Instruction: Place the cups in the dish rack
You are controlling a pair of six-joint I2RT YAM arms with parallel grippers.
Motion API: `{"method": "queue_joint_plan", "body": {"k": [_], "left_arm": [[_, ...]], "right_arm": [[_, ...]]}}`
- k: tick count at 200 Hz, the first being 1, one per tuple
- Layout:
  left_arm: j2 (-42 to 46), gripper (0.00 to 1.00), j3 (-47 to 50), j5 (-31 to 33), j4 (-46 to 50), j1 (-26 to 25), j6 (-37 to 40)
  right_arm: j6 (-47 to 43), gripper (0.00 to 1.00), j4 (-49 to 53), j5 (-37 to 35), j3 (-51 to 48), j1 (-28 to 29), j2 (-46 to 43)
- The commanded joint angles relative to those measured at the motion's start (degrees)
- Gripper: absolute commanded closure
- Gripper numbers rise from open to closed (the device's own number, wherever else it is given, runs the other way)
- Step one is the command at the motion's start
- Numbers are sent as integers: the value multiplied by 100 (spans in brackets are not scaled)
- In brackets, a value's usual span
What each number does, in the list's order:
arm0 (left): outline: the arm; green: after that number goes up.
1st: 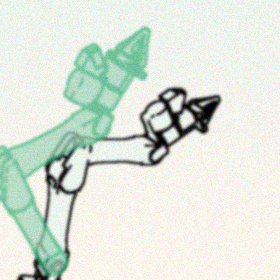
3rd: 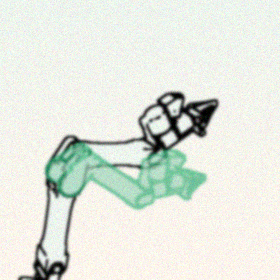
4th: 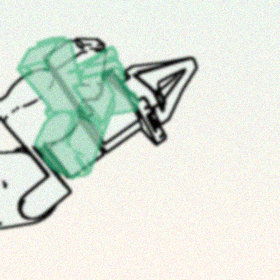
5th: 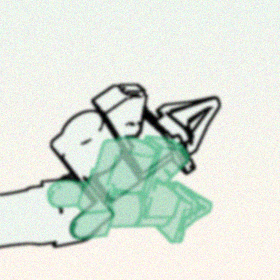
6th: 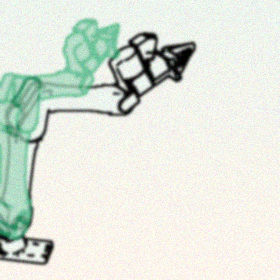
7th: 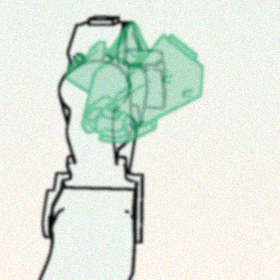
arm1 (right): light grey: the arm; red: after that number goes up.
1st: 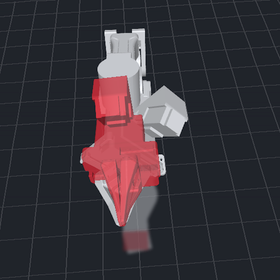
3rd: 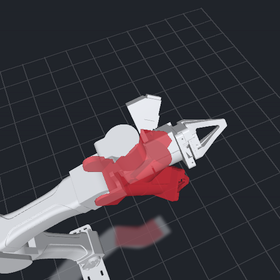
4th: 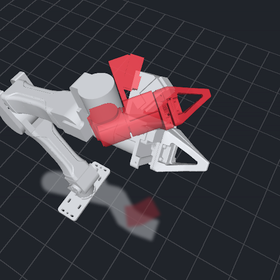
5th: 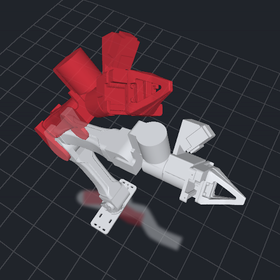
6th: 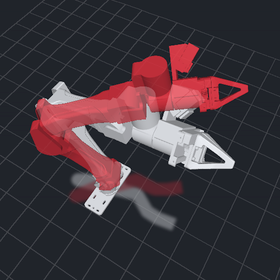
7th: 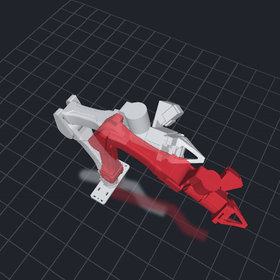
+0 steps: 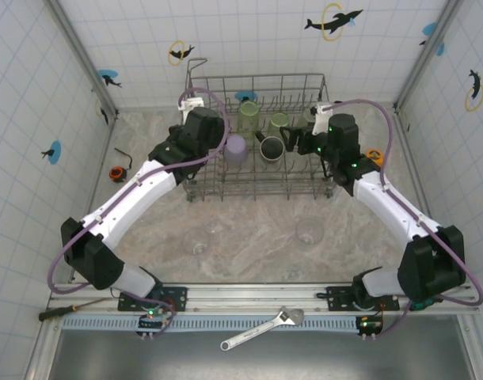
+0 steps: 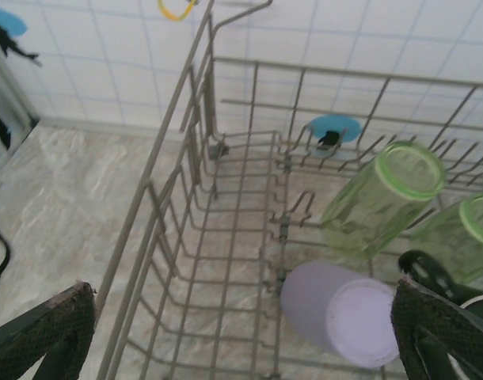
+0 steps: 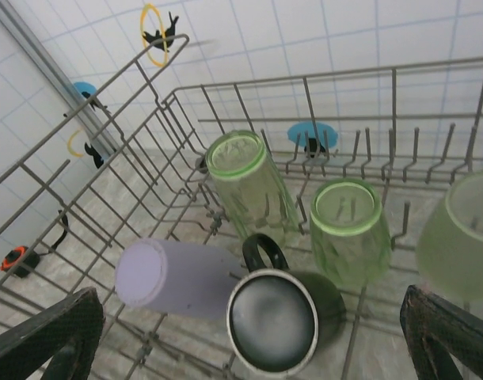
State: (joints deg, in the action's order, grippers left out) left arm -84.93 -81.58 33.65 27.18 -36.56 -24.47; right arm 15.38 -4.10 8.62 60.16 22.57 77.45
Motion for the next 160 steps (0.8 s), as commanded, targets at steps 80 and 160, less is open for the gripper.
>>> {"method": "queue_joint_plan", "body": {"k": [80, 160], "left_arm": [[696, 2, 386, -313, 842, 60, -330], [871, 2, 441, -764, 693, 61, -160]], "right_arm": [[422, 1, 1755, -623, -293, 252, -925], [798, 1, 3187, -1279, -452, 855, -1675]]}}
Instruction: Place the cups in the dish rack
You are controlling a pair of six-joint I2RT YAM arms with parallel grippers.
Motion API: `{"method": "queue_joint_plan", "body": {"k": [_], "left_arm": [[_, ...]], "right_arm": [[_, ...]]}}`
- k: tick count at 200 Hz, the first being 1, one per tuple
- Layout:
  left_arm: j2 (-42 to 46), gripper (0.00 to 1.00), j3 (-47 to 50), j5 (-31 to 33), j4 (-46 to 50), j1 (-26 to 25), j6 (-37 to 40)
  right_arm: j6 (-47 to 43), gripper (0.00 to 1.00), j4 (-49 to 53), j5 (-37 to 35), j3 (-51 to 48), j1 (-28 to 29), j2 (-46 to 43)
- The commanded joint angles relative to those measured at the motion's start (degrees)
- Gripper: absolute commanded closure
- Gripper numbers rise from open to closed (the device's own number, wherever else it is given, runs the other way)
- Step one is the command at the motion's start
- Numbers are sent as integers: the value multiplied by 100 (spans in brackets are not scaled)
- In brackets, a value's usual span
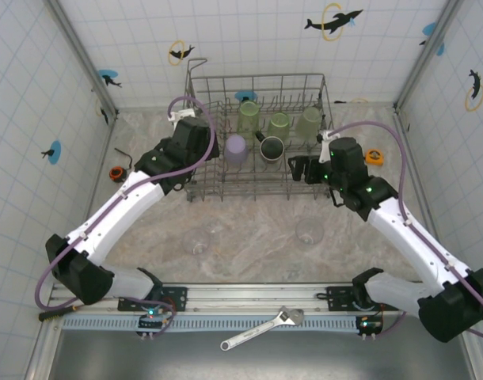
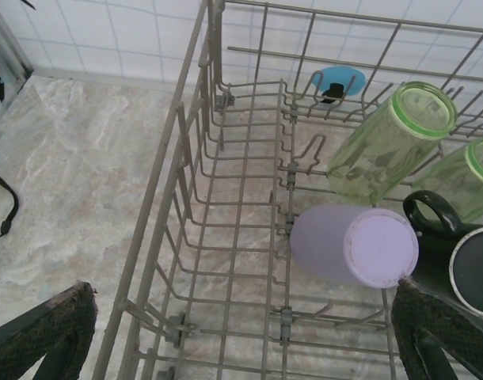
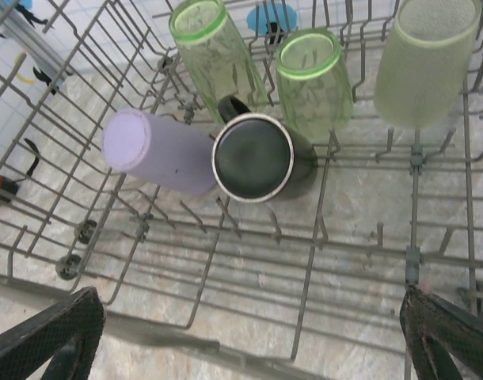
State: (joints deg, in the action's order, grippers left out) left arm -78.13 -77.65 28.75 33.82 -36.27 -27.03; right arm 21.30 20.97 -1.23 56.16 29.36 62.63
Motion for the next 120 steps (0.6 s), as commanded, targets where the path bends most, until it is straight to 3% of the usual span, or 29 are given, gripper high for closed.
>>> {"method": "queue_joint_plan", "body": {"k": [1, 97, 120], "left_arm": [[196, 2, 48, -283, 28, 32, 103], [518, 3, 237, -751, -227, 32, 345], [544, 2, 248, -792, -214, 32, 356]], "right_arm": [[211, 1, 698, -300, -52, 180, -205], [1074, 0, 1977, -1065, -347, 1402, -330], [1332, 6, 2062, -1028, -517, 1476, -298]]}}
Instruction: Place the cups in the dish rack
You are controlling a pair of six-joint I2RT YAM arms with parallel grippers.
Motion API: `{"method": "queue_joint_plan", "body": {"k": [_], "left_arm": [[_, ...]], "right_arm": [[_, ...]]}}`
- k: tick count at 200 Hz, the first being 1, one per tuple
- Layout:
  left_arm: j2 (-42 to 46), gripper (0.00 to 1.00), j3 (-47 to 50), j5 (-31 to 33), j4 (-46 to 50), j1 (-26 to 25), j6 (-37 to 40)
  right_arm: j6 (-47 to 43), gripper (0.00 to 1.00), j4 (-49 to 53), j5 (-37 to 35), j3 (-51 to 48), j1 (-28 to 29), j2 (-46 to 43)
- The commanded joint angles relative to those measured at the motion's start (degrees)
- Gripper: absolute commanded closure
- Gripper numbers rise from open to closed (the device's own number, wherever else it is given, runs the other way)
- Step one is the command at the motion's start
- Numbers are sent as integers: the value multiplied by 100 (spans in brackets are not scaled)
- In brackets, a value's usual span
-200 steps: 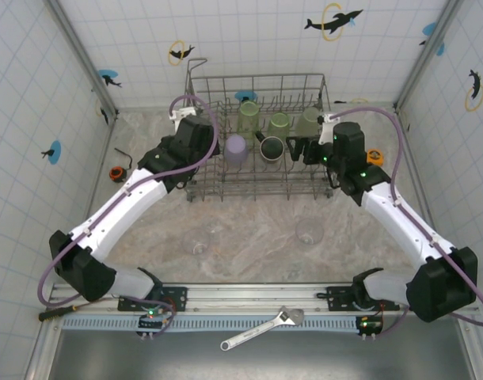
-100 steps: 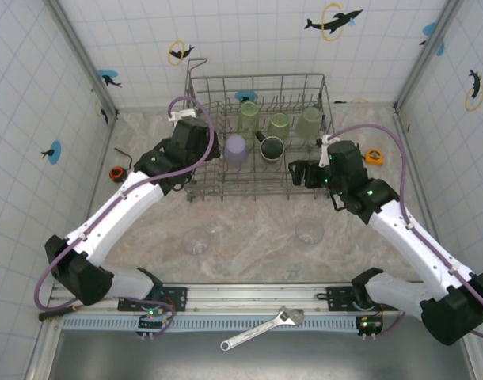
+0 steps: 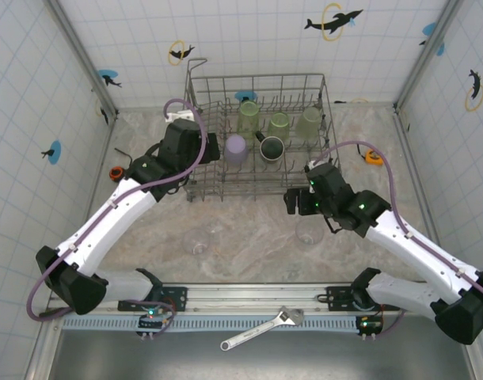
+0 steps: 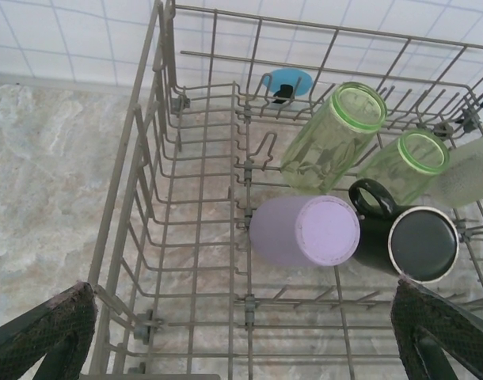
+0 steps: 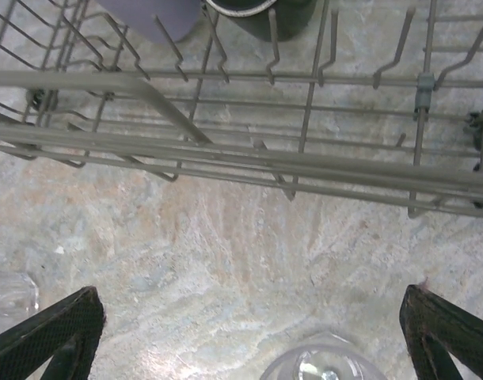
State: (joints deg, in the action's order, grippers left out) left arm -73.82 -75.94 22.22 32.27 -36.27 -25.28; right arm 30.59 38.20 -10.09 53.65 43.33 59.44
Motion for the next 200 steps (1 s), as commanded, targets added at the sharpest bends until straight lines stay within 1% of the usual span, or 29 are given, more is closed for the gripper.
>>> {"method": "queue_joint_plan", "body": {"k": [1, 13, 33, 53, 61, 88, 133, 159, 200], "left_arm": [[113, 2, 78, -138, -61, 32, 181], [139, 2, 104, -139, -68, 28, 188], [175, 2, 154, -136, -89, 32, 190], [188, 2, 167, -165, -72, 29, 202], [201, 2, 173, -165, -64, 31, 210], [211, 2, 211, -147, -63, 32, 230], [175, 2, 202, -164, -64, 28, 252], [164, 2, 225, -170, -63, 32, 256], [158, 2, 238, -195, -71, 31, 236]], "right_arm": [[413, 6, 339, -134, -275, 79, 22], [479, 8, 343, 1, -404, 108, 93], [628, 14, 339, 9, -602, 187, 164], [801, 22, 276, 90, -764, 227, 147], [846, 27, 252, 126, -814, 247, 136], [1017, 35, 250, 168, -915, 381, 134], [1242, 39, 287, 178, -967, 728, 354], [1374, 49, 330, 95, -1139, 806, 412], [1414, 56, 41, 226, -1354, 852, 465]]}}
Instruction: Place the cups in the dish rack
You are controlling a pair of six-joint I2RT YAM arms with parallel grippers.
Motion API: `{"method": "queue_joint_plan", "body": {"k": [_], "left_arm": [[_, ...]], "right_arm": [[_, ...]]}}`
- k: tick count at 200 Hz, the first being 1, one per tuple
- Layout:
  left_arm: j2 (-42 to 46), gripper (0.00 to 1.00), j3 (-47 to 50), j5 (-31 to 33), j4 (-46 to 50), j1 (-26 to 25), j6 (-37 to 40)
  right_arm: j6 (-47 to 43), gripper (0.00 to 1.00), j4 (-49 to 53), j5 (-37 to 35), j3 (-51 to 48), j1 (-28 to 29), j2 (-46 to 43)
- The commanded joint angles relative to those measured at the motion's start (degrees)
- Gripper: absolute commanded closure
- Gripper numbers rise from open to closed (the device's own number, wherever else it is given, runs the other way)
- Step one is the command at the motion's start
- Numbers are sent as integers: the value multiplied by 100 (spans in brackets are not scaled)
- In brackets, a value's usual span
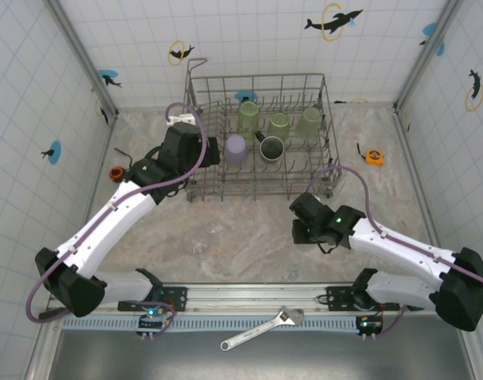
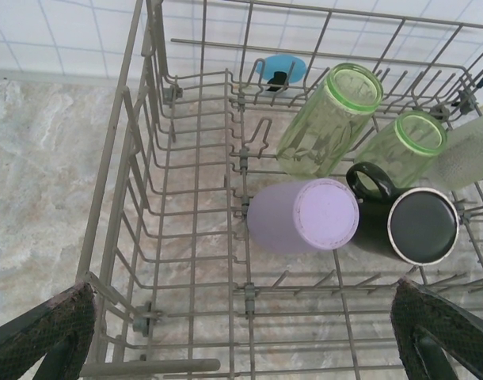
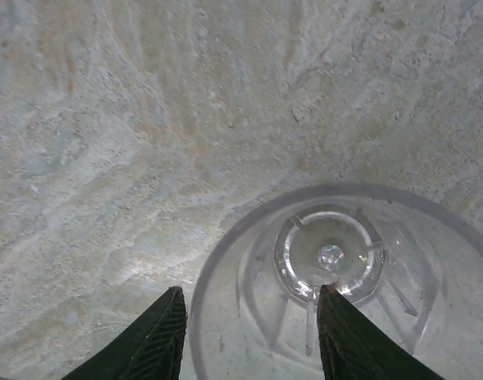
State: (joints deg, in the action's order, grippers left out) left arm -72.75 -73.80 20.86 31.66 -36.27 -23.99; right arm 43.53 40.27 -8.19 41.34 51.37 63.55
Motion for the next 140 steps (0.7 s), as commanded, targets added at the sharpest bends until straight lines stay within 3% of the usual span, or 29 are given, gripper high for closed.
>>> {"method": "queue_joint_plan", "body": {"k": [1, 33, 91, 140], "left_arm": [[50, 2, 24, -58, -6, 27, 106], [59, 2, 26, -72, 7, 26, 93], [59, 2, 26, -73, 46, 30, 75], [47, 2, -54, -112, 51, 31, 72]], "right_arm": [[120, 56, -176, 36, -125, 48, 62], [77, 68, -362, 123, -196, 39, 114], [41, 100, -440, 221, -214, 43, 83], [-113, 100, 11, 71, 313, -49, -230]]}}
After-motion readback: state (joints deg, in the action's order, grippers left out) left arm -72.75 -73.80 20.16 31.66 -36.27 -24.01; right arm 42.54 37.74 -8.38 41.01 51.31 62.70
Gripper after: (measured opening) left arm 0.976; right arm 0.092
